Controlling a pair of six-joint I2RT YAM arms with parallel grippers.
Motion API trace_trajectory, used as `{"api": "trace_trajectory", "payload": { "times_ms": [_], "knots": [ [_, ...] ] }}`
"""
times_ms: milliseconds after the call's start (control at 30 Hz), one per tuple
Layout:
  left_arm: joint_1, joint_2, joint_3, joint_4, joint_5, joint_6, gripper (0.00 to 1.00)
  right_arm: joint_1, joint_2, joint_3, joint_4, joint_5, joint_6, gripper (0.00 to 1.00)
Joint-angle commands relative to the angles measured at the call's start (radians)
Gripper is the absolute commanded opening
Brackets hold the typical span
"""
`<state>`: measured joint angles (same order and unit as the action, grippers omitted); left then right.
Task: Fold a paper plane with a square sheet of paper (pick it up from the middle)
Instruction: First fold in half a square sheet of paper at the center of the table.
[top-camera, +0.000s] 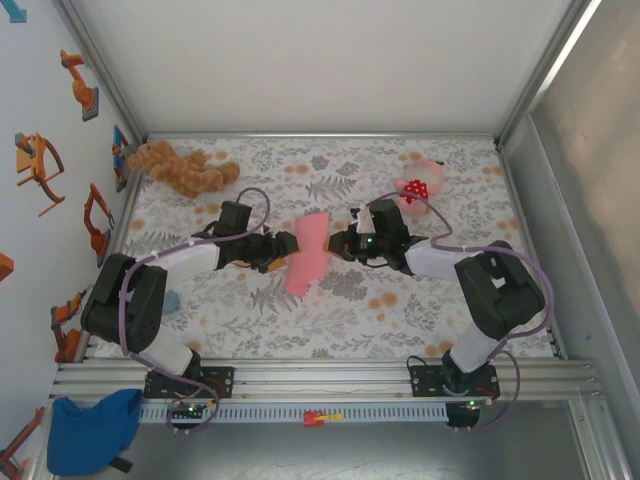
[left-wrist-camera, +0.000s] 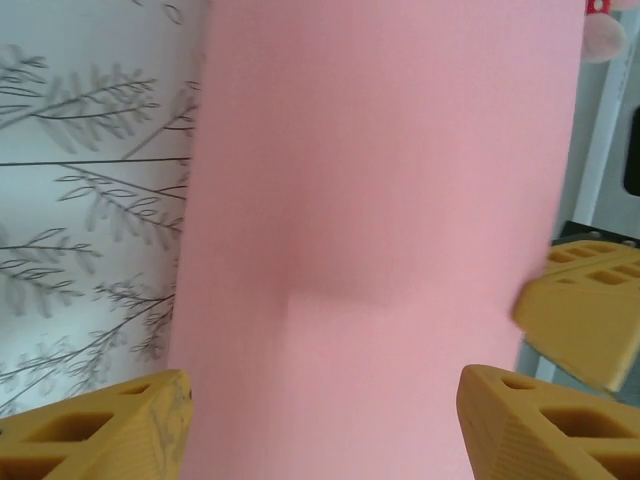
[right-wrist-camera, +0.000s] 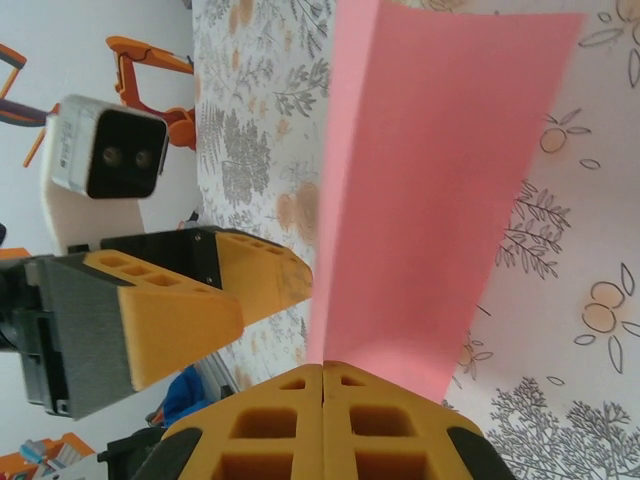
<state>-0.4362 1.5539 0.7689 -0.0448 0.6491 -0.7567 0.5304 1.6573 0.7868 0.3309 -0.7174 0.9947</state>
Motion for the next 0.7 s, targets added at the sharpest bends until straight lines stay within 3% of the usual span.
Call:
{"api": "trace_trajectory", "payload": {
  "times_ms": [0,300,667],
  "knots": [
    [0.018,-0.075,-0.029,-0.051,-0.078,0.022,0.71,-0.001,-0.048,0.054,-0.069,0.01,-0.018,0.0],
    [0.023,-0.095,-0.08,-0.008,-0.133,-0.041,0.61,0.038,-0.012,0.081,-0.056,0.02,0.023,0.0],
    [-0.037,-0.046,-0.075,0.018,-0.144,-0.069,0.62,0.074,0.106,-0.007,0.131,0.081,0.131,0.0]
  ]
}}
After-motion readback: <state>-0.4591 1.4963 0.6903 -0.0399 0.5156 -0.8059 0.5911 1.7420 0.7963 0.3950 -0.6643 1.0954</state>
